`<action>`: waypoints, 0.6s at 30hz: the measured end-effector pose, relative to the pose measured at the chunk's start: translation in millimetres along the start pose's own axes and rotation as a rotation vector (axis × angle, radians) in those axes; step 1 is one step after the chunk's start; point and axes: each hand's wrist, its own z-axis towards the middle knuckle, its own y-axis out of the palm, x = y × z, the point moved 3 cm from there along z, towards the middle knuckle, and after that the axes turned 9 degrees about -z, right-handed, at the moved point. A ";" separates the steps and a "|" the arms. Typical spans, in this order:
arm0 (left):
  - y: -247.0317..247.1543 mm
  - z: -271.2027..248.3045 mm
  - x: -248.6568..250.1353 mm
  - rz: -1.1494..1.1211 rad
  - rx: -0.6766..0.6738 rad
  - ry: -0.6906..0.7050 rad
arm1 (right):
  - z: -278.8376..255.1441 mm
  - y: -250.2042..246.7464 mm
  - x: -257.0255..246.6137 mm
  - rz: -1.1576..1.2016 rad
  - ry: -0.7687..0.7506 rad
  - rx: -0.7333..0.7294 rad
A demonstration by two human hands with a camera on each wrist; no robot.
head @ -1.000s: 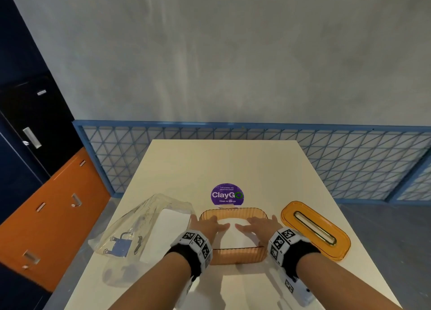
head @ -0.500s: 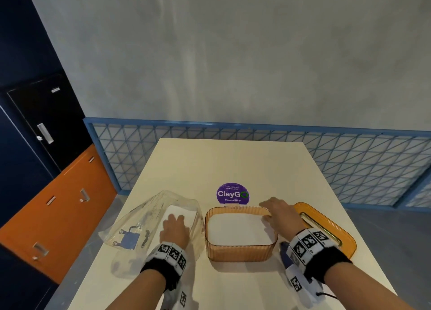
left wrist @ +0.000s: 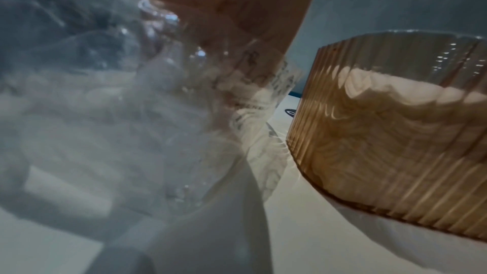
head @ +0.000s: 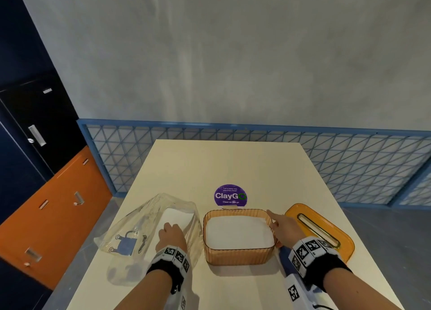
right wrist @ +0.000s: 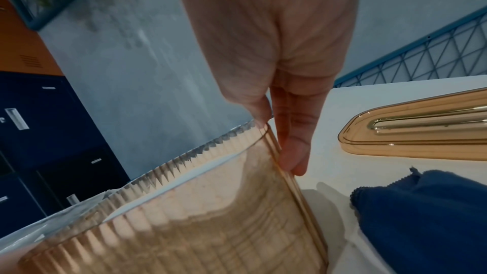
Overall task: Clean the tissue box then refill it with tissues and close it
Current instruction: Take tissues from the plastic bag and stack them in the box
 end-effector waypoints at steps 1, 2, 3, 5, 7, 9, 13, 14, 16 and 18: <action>-0.5 0.3 -0.8 0.012 0.004 0.008 | -0.1 0.1 -0.2 -0.005 -0.001 0.001; -0.3 1.2 -1.7 0.022 0.005 0.018 | -0.3 0.5 -0.8 -0.011 0.002 0.001; 0.3 2.6 -3.1 0.030 0.007 0.028 | -0.1 0.9 -0.9 -0.018 0.005 0.002; 0.2 4.9 -4.3 0.037 0.013 0.050 | -0.2 1.0 -1.6 -0.015 0.006 0.000; -3.1 5.7 -4.5 0.037 0.034 0.073 | -0.2 0.5 -1.9 -0.010 0.004 -0.002; -10.1 7.1 -6.4 0.024 0.078 0.100 | 1.2 1.1 -0.6 -0.018 -0.003 0.001; -31.0 9.4 -14.4 -0.076 0.089 0.117 | 1.4 1.4 0.1 -0.040 -0.011 -0.021; -38.8 7.9 -14.1 -0.122 0.091 0.112 | 0.3 -0.2 -0.3 -0.019 -0.001 -0.051; -59.5 -0.3 -10.4 -0.198 0.150 0.116 | -1.5 -6.9 -2.7 -0.038 -0.011 -0.078; -84.1 -16.2 -5.2 -0.281 0.300 0.178 | -3.9 -21.7 -11.1 -0.041 -0.048 0.034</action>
